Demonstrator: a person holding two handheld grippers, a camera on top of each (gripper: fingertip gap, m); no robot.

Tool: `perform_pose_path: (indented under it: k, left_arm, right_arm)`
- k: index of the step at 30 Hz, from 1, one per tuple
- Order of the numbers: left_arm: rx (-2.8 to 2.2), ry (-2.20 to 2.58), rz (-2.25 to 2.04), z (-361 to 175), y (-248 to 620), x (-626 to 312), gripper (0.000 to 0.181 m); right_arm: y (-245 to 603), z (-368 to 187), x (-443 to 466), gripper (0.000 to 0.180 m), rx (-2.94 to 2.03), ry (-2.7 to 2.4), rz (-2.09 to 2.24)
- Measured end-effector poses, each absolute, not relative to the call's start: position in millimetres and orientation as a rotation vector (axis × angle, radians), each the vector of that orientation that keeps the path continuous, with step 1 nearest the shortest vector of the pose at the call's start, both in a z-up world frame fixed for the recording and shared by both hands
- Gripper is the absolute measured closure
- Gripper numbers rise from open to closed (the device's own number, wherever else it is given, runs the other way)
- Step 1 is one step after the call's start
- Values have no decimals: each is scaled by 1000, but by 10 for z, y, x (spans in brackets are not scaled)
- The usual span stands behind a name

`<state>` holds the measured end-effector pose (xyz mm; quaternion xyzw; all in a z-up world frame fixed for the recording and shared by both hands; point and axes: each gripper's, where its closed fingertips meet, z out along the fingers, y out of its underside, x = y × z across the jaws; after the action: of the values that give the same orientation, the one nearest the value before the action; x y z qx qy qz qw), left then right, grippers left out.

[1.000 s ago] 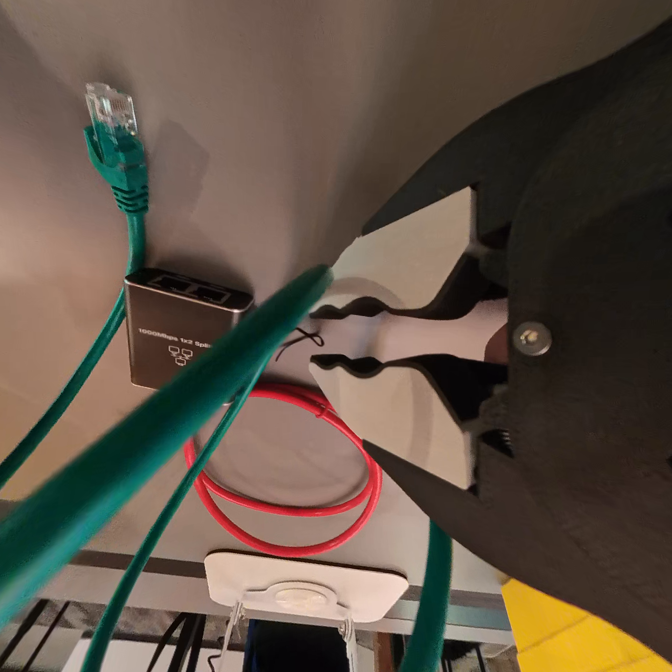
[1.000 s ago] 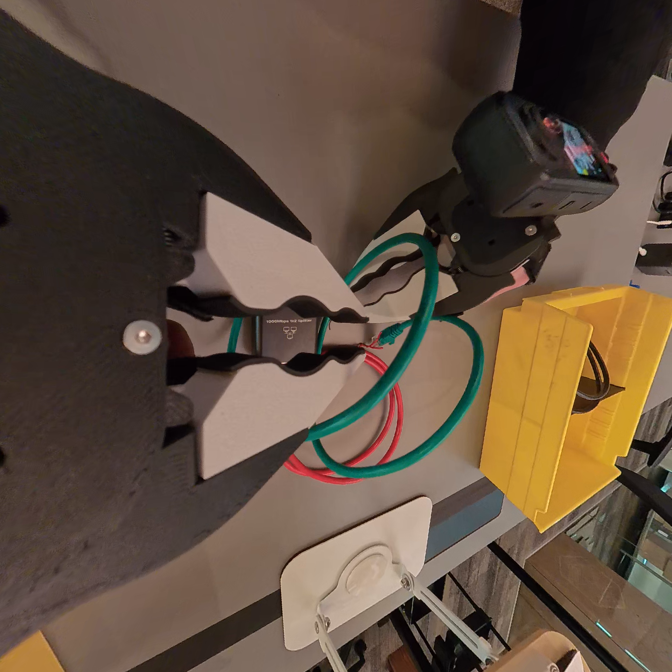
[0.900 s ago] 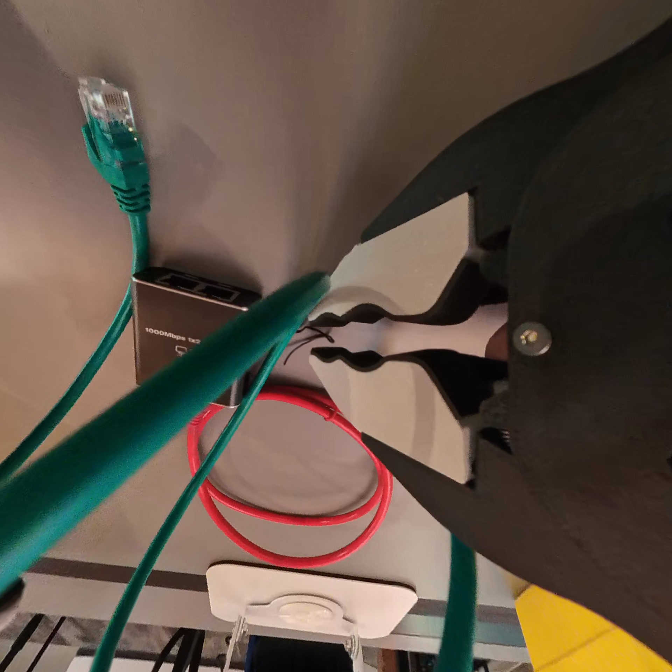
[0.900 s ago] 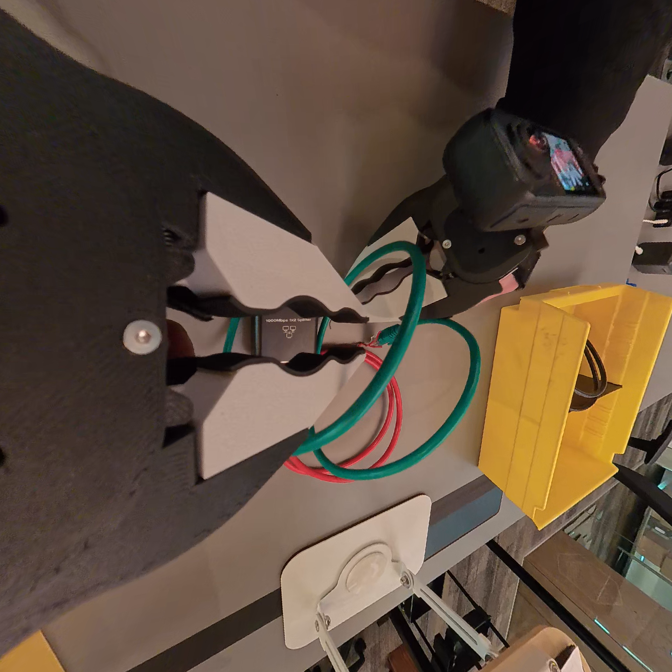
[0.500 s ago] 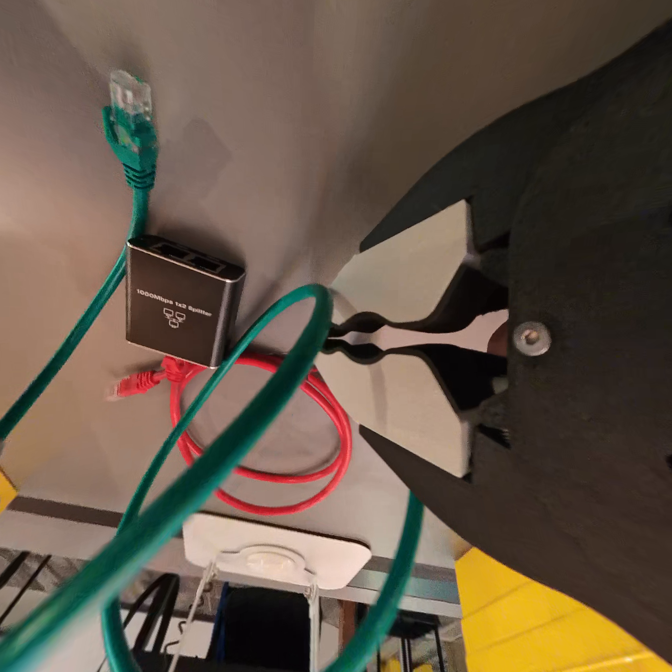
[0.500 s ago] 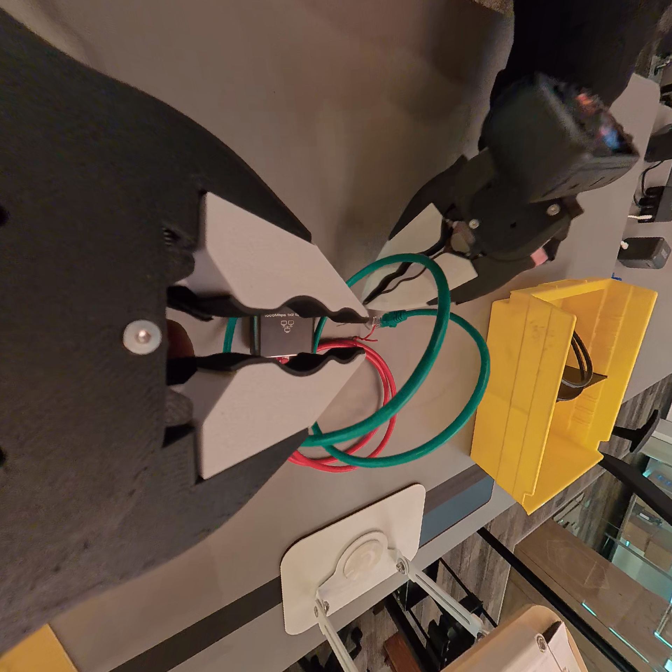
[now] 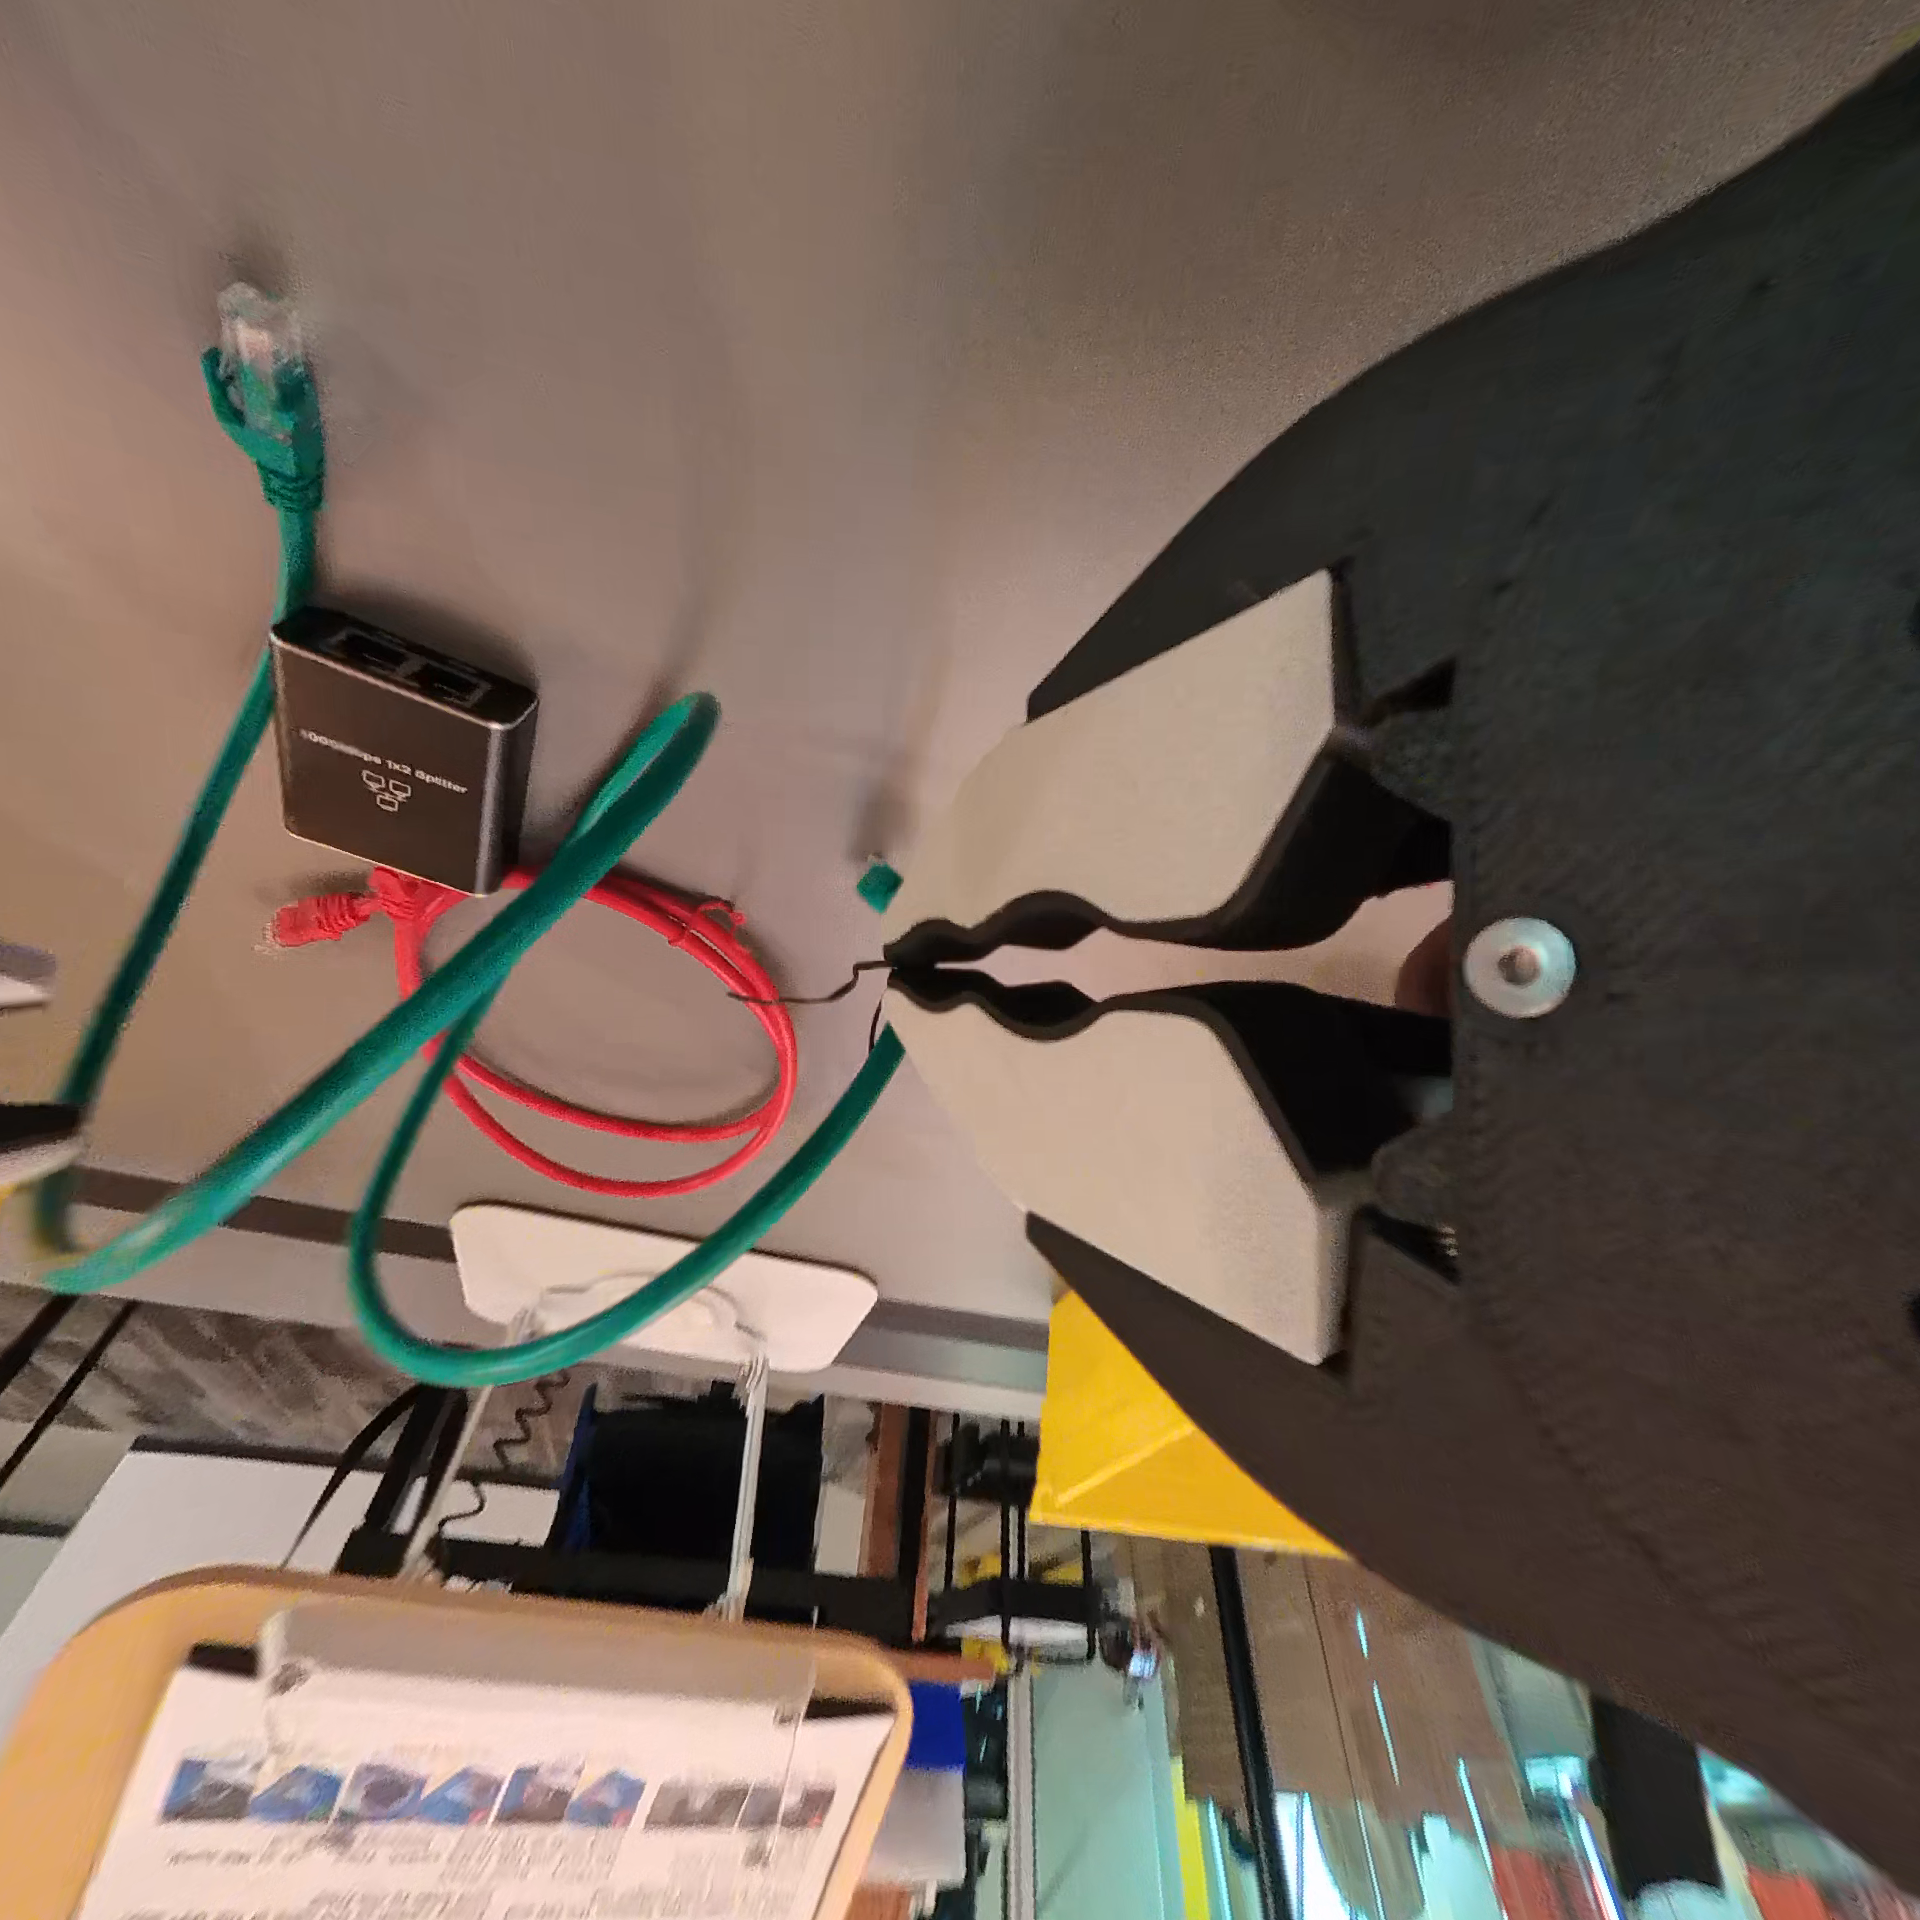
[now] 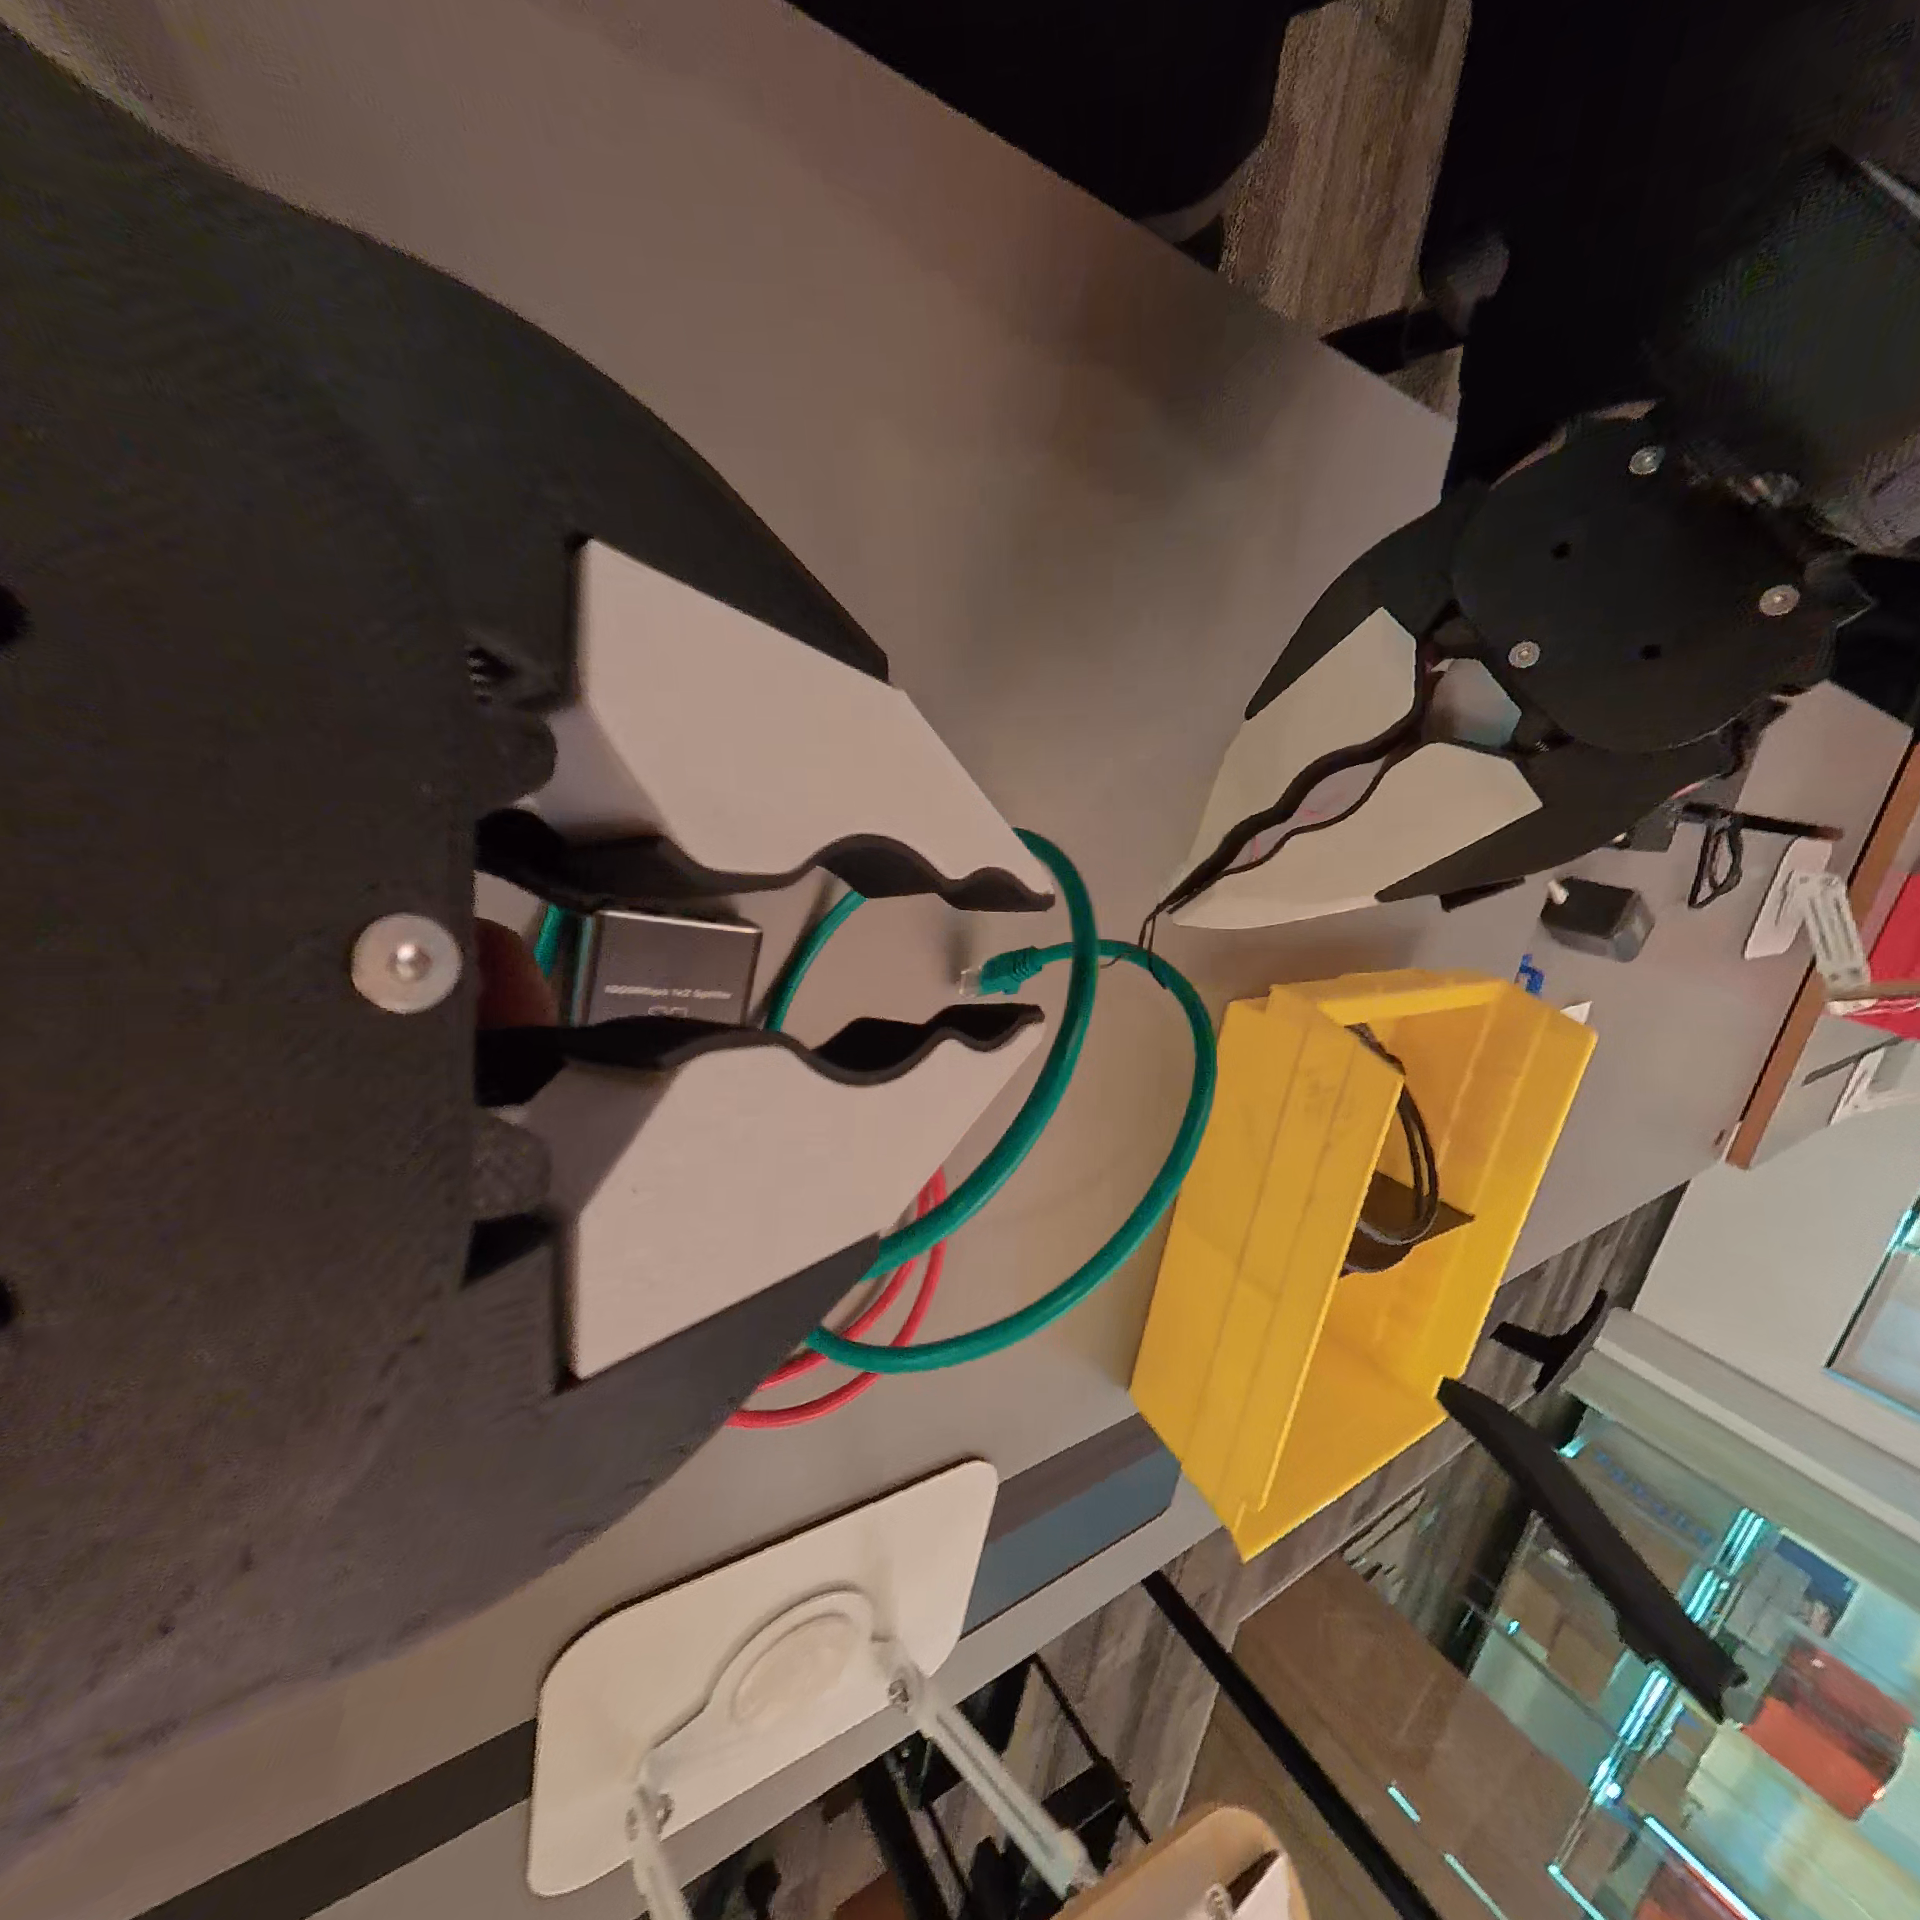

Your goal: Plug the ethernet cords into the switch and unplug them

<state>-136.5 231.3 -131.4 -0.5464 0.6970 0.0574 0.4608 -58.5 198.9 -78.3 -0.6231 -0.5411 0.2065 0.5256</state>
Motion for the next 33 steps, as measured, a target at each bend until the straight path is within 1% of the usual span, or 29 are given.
perform_pose_path:
  k: [1,7,10,13,15,19,21,24,25,33]
  left_arm:
    - [-1321,1722,171,-1267,2282,-1377,180]
    - [-1209,1728,238,-1009,2089,-1330,180]
    - [-1198,1717,194,-957,2021,-1280,180]
    - [-1209,1676,88,-890,1945,-1195,180]
    - [-1204,1666,71,-875,1920,-1152,180]
    - [-1185,1668,48,-883,1875,-1056,180]
    - [-1178,1661,31,-874,1865,-1016,180]
    - [-1177,1653,5,-860,1857,-978,180]
    - [-1179,1653,5,-861,1862,-975,180]
    - [-1194,1637,-13,-845,1884,-978,177]
  right_arm:
    - [1962,-766,-618,164,-1477,-1301,502]
    - [1875,-706,-797,163,-1460,-1292,556]
    - [1865,-740,-862,160,-1477,-1290,565]
    - [1893,-783,-890,154,-1490,-1285,537]
    - [1931,-839,-885,154,-1497,-1296,482]
    - [1947,-903,-894,158,-1487,-1315,442]
    - [1962,-892,-889,164,-1472,-1314,417]
    - [1994,-867,-864,178,-1453,-1308,375]
    - [1987,-852,-866,180,-1442,-1308,379]
    - [1922,-795,-869,180,-1380,-1343,374]
